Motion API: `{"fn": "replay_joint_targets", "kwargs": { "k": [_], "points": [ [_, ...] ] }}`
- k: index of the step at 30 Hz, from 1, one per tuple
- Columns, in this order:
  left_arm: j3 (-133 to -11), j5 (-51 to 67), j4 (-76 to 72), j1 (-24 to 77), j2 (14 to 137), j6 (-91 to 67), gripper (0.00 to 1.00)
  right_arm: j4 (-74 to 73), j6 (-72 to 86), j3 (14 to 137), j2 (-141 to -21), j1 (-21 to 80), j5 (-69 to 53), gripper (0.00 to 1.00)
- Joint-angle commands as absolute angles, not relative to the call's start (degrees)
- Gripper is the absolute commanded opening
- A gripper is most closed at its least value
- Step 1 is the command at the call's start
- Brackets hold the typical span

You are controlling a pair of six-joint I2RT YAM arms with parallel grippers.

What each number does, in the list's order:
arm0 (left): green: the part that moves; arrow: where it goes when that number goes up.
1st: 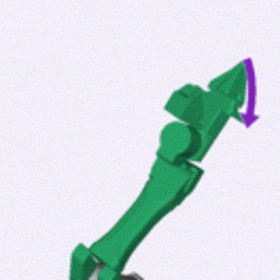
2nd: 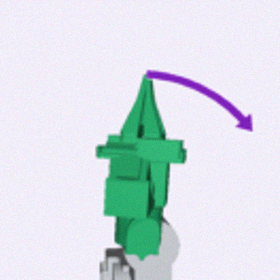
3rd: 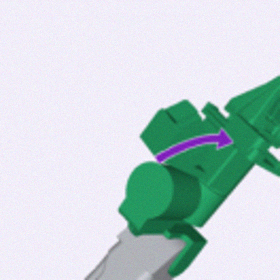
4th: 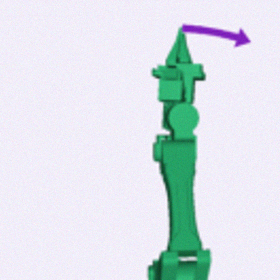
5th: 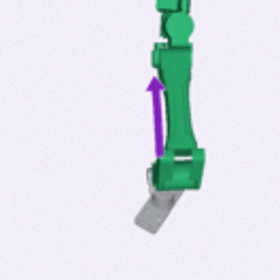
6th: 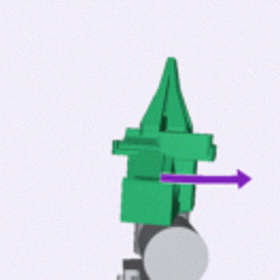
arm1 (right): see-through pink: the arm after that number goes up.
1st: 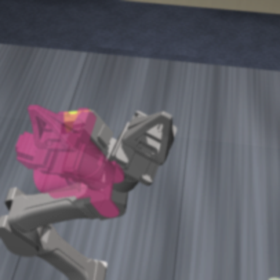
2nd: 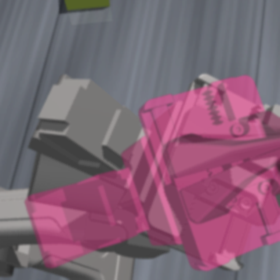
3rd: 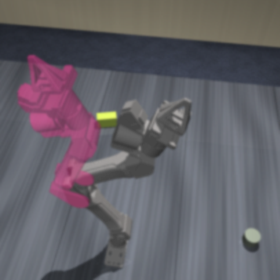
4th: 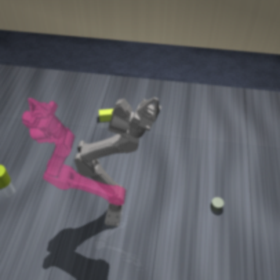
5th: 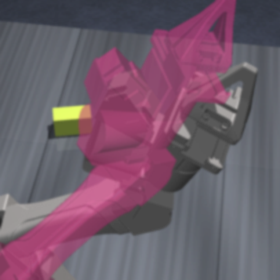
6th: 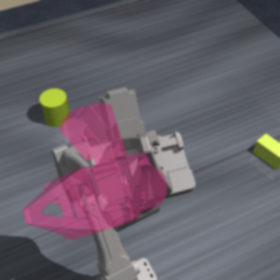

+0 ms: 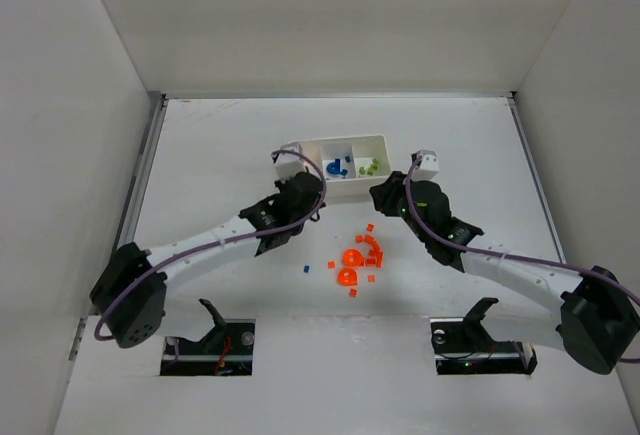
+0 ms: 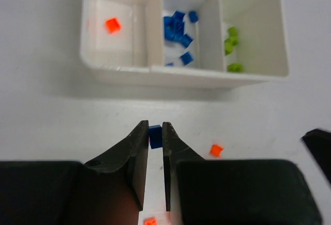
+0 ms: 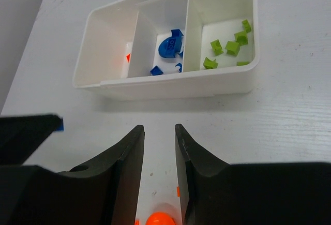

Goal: Sort the legos into containers by color

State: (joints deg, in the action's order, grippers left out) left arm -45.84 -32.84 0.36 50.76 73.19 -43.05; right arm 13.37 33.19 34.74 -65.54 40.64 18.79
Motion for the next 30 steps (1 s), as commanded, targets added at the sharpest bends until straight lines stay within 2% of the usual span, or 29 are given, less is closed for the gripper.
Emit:
{"fn": "replay_joint_targets", "kwargs": {
  "k": [1,9,16,21,27,30],
  "points": [
    [-53.2,-25.6,-11.6,46.5,79.5,-32.6,0.10,16.5,33.4,34.5,-65.5,40.6,21.2,0.36],
    [-66.9,-18.3,-14.7,41.1,96.5,-28.3,0.12,14.8,34.6,29.9,-62.6,44.9,25.7,0.38],
    [-74.4,-17.1,-14.5,40.4,105.3,-27.5,0.26,8.7,36.3,27.0,-60.9,54.5,26.1,0.49],
    [-73.2,-16.9,-15.7,40.3,104.7,-28.2,0.31,1.2,39.6,25.2,-59.6,62.6,25.4,0.53],
    [-64.0,-17.2,-17.9,42.1,96.6,-27.8,0.30,-1.4,44.9,22.7,-58.7,65.8,20.5,0.42],
    [-57.7,-17.1,-18.2,43.5,91.8,-28.8,0.29,-0.8,47.2,21.8,-58.9,67.1,18.5,0.41]
  ]
}}
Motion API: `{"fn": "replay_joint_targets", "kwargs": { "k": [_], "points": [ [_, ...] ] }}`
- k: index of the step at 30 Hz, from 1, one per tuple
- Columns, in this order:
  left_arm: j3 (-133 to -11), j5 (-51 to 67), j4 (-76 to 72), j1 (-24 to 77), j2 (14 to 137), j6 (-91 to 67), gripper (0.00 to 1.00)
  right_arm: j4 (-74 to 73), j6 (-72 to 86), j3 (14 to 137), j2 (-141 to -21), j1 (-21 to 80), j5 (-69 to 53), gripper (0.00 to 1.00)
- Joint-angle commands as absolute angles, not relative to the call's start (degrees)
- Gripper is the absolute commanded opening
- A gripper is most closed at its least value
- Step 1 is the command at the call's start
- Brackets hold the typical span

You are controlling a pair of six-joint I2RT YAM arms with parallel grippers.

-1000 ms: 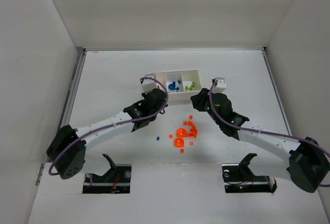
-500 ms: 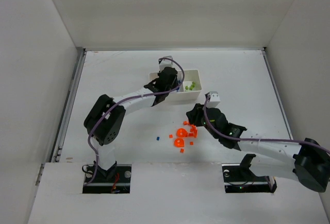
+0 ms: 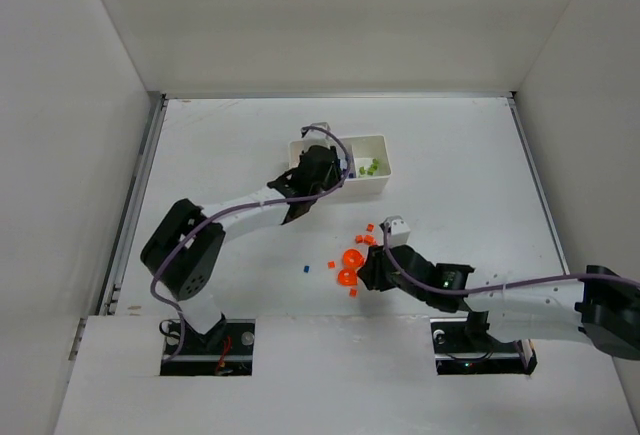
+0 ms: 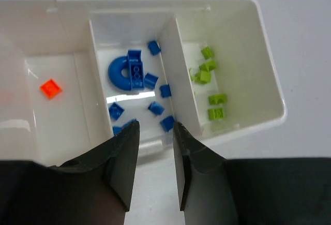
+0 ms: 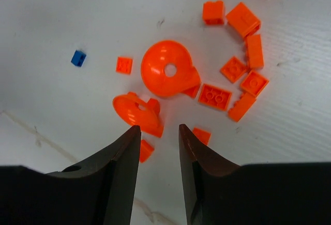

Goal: Sort the legos into containers by color

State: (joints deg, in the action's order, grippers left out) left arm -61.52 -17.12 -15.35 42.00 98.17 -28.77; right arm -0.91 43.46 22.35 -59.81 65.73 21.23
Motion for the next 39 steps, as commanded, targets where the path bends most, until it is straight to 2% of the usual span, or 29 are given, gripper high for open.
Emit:
{"fn": "replay_joint_targets", "kwargs": {
  "k": [1,9,16,19,21,24,26,33,39],
  "points": [
    [-55.6,-17.2,-18.0,44.2,90.1,-29.1,0.29,-0.3,47.5,21.4,-59.3,67.4,18.1,0.42],
    [-38.9,-18.6,-16.1,48.6,76.4,-34.6,0.29,6.6,44.7,23.0,-66.9,66.1,14.7,0.43],
    [-30.8,-19.7,-9.6,50.0,67.4,-38.2,0.29,10.4,43.2,24.6,-73.2,63.9,13.3,0.41],
    [-28.6,-20.8,-7.2,50.8,64.7,-38.6,0.29,12.4,43.2,24.8,-75.1,63.3,13.5,0.38],
    [-27.7,-20.9,-5.3,51.3,63.2,-38.6,0.29,12.7,43.2,25.0,-76.0,62.9,13.5,0.32],
    [-26.5,-21.0,-2.2,52.2,61.0,-38.6,0.29,12.5,43.2,25.4,-76.0,62.8,14.1,0.22],
    [-25.5,-21.2,-1.3,52.7,59.9,-38.8,0.29,11.3,42.8,25.9,-74.7,62.8,14.4,0.18],
    [-22.6,-20.9,-1.3,54.5,56.8,-40.3,0.30,4.0,40.1,29.9,-67.1,61.9,15.6,0.16],
    [-21.8,-21.3,-2.3,55.9,57.1,-40.8,0.31,4.7,34.6,37.4,-68.7,55.5,14.5,0.16]
  ]
}}
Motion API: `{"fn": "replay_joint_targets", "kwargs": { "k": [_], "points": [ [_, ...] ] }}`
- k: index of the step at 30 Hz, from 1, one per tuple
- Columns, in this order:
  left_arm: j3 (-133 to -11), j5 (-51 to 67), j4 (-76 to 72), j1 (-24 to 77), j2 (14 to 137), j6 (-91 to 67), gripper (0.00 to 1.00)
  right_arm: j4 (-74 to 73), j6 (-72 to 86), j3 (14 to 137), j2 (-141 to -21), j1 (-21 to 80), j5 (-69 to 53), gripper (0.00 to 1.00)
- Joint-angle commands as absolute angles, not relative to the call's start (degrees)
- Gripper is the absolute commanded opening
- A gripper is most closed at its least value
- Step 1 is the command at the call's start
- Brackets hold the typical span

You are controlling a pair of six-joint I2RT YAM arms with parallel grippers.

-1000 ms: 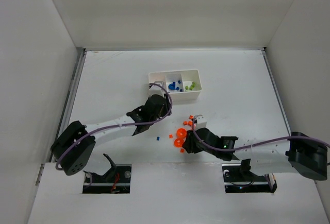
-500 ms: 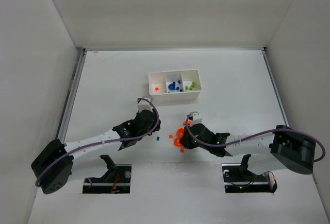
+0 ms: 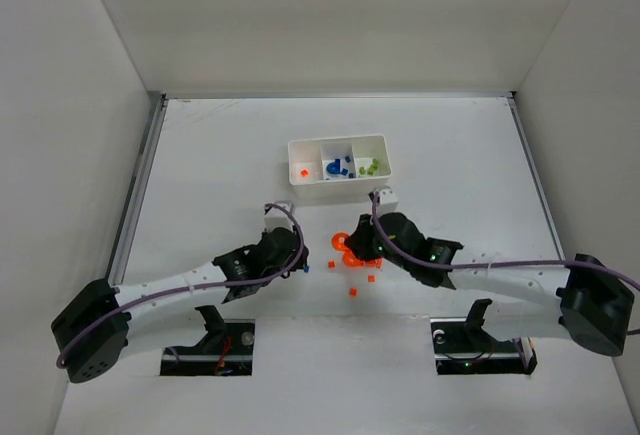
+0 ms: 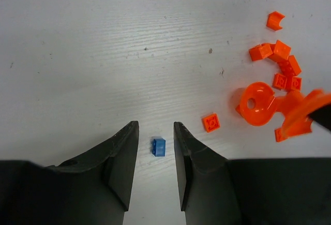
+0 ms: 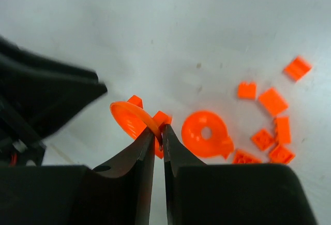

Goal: Sort the legos into containers by color

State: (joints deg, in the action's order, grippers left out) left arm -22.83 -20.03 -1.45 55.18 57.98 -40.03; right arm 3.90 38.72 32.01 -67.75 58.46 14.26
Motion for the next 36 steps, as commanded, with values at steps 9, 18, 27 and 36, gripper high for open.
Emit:
{"fn": "replay_joint_targets", "kwargs": {
  "k": [9,18,27,36],
  "points": [
    [-17.9,-21.8,-4.7,56.8,54.7,-43.0,0.31,11.2,28.4,57.3,-86.9,46.3,14.0,0.15],
    [-17.6,-22.0,-7.0,58.1,54.8,-42.4,0.32,10.3,29.0,75.4,-104.8,42.2,12.9,0.16],
    [-18.3,-22.0,-7.5,58.8,57.6,-41.7,0.34,7.9,28.4,80.4,-107.7,42.4,12.4,0.40],
    [-21.1,-22.5,-6.8,60.9,62.9,-41.0,0.34,11.9,28.8,65.1,-94.3,42.4,15.0,0.40]
  ]
}}
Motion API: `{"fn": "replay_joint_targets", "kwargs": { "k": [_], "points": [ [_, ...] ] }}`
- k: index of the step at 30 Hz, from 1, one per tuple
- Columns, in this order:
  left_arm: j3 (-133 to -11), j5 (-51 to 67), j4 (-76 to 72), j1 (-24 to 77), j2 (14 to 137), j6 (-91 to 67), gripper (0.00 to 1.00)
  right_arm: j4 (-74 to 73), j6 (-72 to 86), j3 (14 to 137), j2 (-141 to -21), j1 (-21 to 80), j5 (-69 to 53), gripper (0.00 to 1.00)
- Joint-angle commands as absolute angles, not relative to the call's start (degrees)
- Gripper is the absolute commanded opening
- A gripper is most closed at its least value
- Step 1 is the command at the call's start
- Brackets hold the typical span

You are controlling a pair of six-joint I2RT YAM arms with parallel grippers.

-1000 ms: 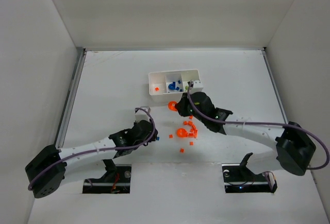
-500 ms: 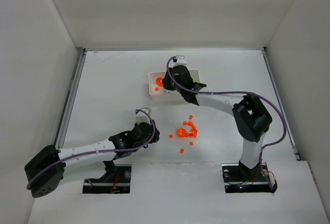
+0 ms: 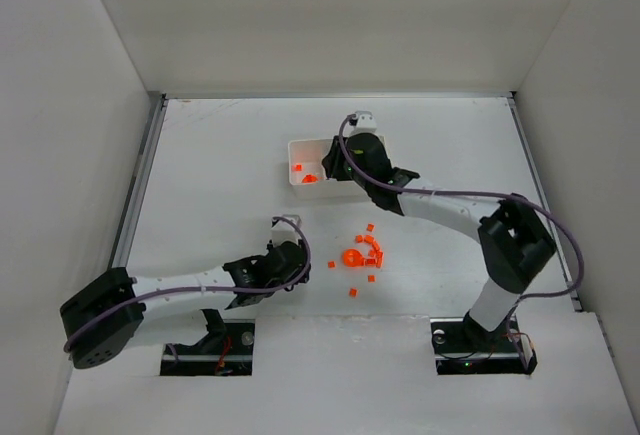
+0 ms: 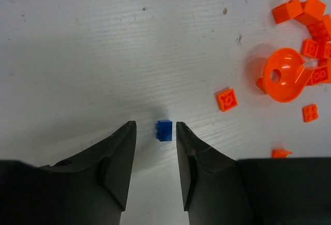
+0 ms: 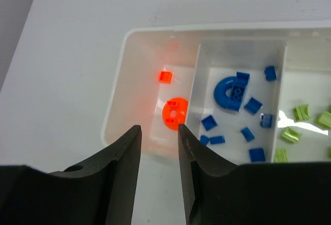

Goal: Sort the legos into containers by color

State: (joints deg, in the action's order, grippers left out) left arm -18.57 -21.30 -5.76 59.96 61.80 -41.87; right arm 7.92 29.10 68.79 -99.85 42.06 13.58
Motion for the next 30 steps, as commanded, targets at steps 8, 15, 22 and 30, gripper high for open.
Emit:
{"fn": "replay_joint_targets", "kwargs": {
  "k": [8,15,22,30],
  "points": [
    [-25.1,-26.5,-3.0,64.7,68.6,-41.0,0.29,14.7,30.8,51.6,-84.6,43.3,16.5,0.40],
    [-30.2,-30.4,2.3,69.2,75.3,-40.7,0.21,16.2,32.3,43.5,-78.7,43.0,16.5,0.40],
    [-32.9,-35.4,7.7,71.5,80.2,-42.3,0.13,17.2,33.4,36.0,-71.2,42.0,16.6,0.40],
    [-38.9,-34.4,4.8,66.3,75.7,-38.7,0.09,17.8,35.2,28.7,-63.5,40.2,16.6,0.39]
  ]
}}
